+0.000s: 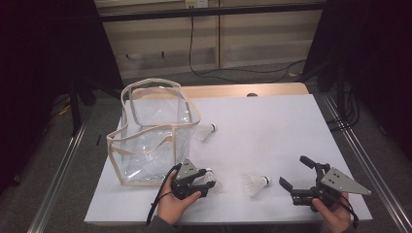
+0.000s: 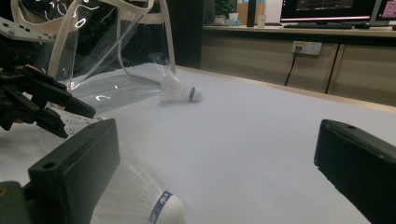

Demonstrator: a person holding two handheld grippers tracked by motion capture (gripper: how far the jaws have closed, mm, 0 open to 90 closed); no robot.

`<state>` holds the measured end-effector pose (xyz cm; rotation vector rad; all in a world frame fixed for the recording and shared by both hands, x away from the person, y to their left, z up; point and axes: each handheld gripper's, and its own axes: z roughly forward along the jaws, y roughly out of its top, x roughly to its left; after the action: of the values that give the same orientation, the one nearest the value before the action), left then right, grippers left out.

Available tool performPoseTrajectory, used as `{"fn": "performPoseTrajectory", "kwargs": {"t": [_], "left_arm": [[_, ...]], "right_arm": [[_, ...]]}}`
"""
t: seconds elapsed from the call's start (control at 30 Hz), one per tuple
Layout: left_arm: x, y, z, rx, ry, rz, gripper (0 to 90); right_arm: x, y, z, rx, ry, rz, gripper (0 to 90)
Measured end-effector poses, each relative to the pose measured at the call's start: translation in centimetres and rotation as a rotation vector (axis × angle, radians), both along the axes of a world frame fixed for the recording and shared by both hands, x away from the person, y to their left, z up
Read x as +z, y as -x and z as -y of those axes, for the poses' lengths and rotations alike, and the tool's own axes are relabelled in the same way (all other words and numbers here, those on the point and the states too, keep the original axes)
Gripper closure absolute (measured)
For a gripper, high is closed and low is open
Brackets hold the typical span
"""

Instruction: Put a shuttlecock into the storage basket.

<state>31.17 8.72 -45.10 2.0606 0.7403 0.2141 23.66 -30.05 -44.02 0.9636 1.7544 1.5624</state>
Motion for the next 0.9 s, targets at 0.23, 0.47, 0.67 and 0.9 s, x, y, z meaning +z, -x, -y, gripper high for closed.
{"fn": "performPoseTrajectory", "kwargs": {"t": [0.23, 0.47, 0.67, 0.9], "left_arm": [[0.04, -0.21, -0.05, 0.002, 0.006, -0.023, 55.3], [0.11, -0.47, -0.15, 0.029, -0.006, -0.031, 64.4], [0.31, -0.64, -0.07, 0.038, -0.034, -0.032, 72.2], [0.32, -0.76, 0.18, 0.019, -0.033, -0.066, 81.2]], "right_arm": [[-0.01, 0.00, 0.09, 0.001, 0.003, 0.003, 0.0], [0.02, 0.06, 0.10, 0.001, 0.000, 0.003, 0.0], [0.02, 0.07, 0.17, -0.002, 0.006, 0.005, 0.1], [0.04, 0.11, 0.21, -0.004, 0.006, 0.006, 0.0]]}}
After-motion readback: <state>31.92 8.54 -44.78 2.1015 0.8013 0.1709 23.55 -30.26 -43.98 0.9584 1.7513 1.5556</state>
